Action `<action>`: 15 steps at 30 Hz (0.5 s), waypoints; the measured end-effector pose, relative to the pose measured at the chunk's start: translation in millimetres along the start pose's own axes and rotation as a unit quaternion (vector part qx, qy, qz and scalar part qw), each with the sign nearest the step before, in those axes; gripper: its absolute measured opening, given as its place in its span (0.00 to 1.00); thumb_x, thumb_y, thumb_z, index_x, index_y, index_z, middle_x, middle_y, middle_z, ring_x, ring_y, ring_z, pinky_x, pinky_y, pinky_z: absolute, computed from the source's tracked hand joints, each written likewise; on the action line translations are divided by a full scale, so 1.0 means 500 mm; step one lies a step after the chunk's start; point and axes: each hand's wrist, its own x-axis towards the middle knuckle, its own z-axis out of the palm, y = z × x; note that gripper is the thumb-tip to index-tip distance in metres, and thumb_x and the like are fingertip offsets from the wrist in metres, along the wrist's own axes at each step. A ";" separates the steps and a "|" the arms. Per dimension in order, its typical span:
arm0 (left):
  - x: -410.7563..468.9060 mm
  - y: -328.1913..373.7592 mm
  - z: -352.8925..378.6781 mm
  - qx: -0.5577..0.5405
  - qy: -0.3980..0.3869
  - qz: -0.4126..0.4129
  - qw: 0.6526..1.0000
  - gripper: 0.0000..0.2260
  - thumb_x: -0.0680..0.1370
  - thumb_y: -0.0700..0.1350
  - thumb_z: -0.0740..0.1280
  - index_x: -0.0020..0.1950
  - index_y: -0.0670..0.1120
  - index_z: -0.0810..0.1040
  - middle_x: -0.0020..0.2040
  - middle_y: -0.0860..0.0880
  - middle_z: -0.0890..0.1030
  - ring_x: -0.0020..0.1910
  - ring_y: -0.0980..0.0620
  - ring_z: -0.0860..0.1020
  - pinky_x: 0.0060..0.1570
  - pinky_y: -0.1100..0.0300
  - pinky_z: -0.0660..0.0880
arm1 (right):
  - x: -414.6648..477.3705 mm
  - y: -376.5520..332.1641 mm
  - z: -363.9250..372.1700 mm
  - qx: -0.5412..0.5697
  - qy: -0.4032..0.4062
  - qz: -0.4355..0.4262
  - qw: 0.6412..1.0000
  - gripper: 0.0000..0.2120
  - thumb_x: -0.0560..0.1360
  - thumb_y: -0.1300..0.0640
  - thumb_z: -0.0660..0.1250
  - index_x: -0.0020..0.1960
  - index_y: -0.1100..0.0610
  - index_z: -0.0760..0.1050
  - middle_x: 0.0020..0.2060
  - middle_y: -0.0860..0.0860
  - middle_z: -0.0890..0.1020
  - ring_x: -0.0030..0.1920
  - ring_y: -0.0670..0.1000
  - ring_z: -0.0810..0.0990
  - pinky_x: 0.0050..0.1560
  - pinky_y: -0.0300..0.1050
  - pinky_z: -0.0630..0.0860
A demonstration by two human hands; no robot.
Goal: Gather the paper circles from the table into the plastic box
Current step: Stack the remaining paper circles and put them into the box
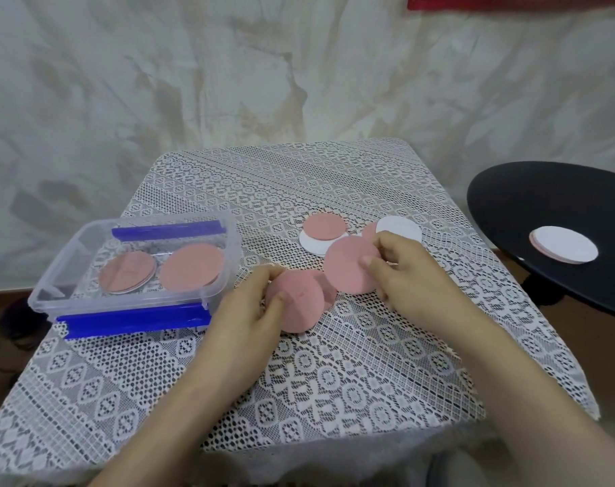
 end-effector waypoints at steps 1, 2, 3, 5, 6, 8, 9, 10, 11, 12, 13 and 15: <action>-0.002 0.000 0.000 -0.004 -0.001 -0.002 1.000 0.08 0.83 0.48 0.60 0.58 0.60 0.74 0.34 0.60 0.77 0.32 0.61 0.75 0.32 0.62 0.69 | -0.006 -0.003 -0.002 0.011 -0.012 0.002 1.000 0.07 0.83 0.56 0.62 0.46 0.52 0.74 0.28 0.42 0.78 0.28 0.43 0.74 0.34 0.44 0.73; -0.004 0.000 0.001 -0.009 -0.002 -0.003 1.000 0.08 0.83 0.48 0.60 0.58 0.61 0.74 0.33 0.60 0.77 0.31 0.61 0.75 0.32 0.62 0.69 | -0.011 -0.003 -0.001 0.015 -0.027 0.006 1.000 0.06 0.83 0.56 0.62 0.48 0.53 0.75 0.27 0.41 0.78 0.26 0.42 0.73 0.33 0.43 0.74; -0.007 0.001 0.002 -0.015 -0.005 -0.004 1.000 0.09 0.83 0.48 0.59 0.57 0.62 0.74 0.32 0.61 0.77 0.30 0.62 0.74 0.31 0.62 0.69 | -0.017 -0.004 0.001 0.017 -0.044 0.010 0.999 0.06 0.83 0.56 0.62 0.49 0.54 0.76 0.26 0.41 0.78 0.25 0.43 0.74 0.32 0.44 0.75; -0.011 0.005 0.002 -0.025 -0.014 0.003 1.000 0.09 0.84 0.48 0.58 0.57 0.62 0.74 0.32 0.61 0.77 0.29 0.61 0.74 0.30 0.62 0.70 | -0.027 -0.005 0.010 0.023 -0.066 0.009 0.997 0.05 0.82 0.54 0.64 0.49 0.51 0.78 0.28 0.44 0.78 0.27 0.46 0.76 0.34 0.52 0.77; -0.014 0.009 0.003 -0.033 -0.018 0.009 0.999 0.10 0.84 0.48 0.57 0.57 0.61 0.75 0.31 0.59 0.77 0.28 0.61 0.73 0.29 0.63 0.70 | -0.033 -0.007 0.015 0.028 -0.071 0.005 0.997 0.05 0.82 0.54 0.65 0.49 0.49 0.79 0.30 0.44 0.79 0.27 0.48 0.77 0.34 0.55 0.78; -0.021 0.020 0.002 -0.056 -0.024 0.021 0.998 0.10 0.85 0.47 0.56 0.57 0.60 0.75 0.31 0.54 0.77 0.28 0.60 0.73 0.28 0.65 0.70 | -0.044 -0.011 0.030 0.039 -0.079 -0.006 0.996 0.04 0.81 0.54 0.66 0.51 0.47 0.80 0.34 0.44 0.79 0.28 0.50 0.79 0.34 0.58 0.79; -0.025 0.025 0.001 -0.065 -0.027 0.027 0.997 0.10 0.85 0.47 0.56 0.57 0.59 0.75 0.31 0.52 0.77 0.28 0.60 0.73 0.28 0.66 0.70 | -0.049 -0.015 0.038 0.039 -0.082 -0.014 0.996 0.03 0.80 0.52 0.67 0.50 0.47 0.80 0.36 0.44 0.79 0.29 0.51 0.80 0.35 0.60 0.80; -0.028 0.029 0.000 -0.068 -0.029 0.034 0.997 0.09 0.85 0.48 0.57 0.57 0.59 0.75 0.33 0.53 0.78 0.29 0.60 0.74 0.29 0.66 0.71 | -0.055 -0.018 0.045 0.034 -0.081 -0.022 0.996 0.02 0.79 0.51 0.68 0.49 0.47 0.79 0.36 0.44 0.79 0.29 0.51 0.80 0.35 0.60 0.80; -0.031 0.030 -0.002 -0.067 -0.032 0.043 0.996 0.08 0.84 0.49 0.59 0.58 0.59 0.75 0.36 0.56 0.80 0.31 0.61 0.76 0.31 0.65 0.73 | -0.059 -0.020 0.051 0.027 -0.075 -0.034 0.996 0.03 0.79 0.50 0.69 0.47 0.48 0.78 0.36 0.44 0.78 0.29 0.50 0.80 0.35 0.59 0.80; -0.033 0.030 -0.004 -0.061 -0.031 0.053 0.996 0.07 0.83 0.49 0.61 0.58 0.59 0.76 0.40 0.60 0.82 0.35 0.61 0.78 0.35 0.63 0.77 | -0.062 -0.021 0.056 0.015 -0.067 -0.047 0.997 0.05 0.79 0.49 0.69 0.45 0.48 0.77 0.36 0.43 0.78 0.29 0.47 0.78 0.34 0.57 0.80; -0.035 0.027 -0.007 -0.050 -0.026 0.063 0.996 0.08 0.82 0.50 0.63 0.59 0.59 0.76 0.45 0.61 0.82 0.40 0.59 0.80 0.40 0.58 0.80 | -0.066 -0.022 0.058 -0.006 -0.059 -0.061 0.996 0.07 0.78 0.47 0.69 0.44 0.48 0.75 0.34 0.41 0.78 0.28 0.43 0.75 0.32 0.50 0.77; -0.040 0.019 -0.015 -0.017 -0.008 0.081 0.997 0.09 0.81 0.50 0.65 0.60 0.60 0.76 0.49 0.60 0.82 0.43 0.54 0.81 0.44 0.48 0.80 | -0.076 -0.026 0.057 -0.061 -0.047 -0.093 0.993 0.08 0.78 0.45 0.68 0.43 0.47 0.75 0.31 0.37 0.76 0.29 0.41 0.72 0.32 0.37 0.66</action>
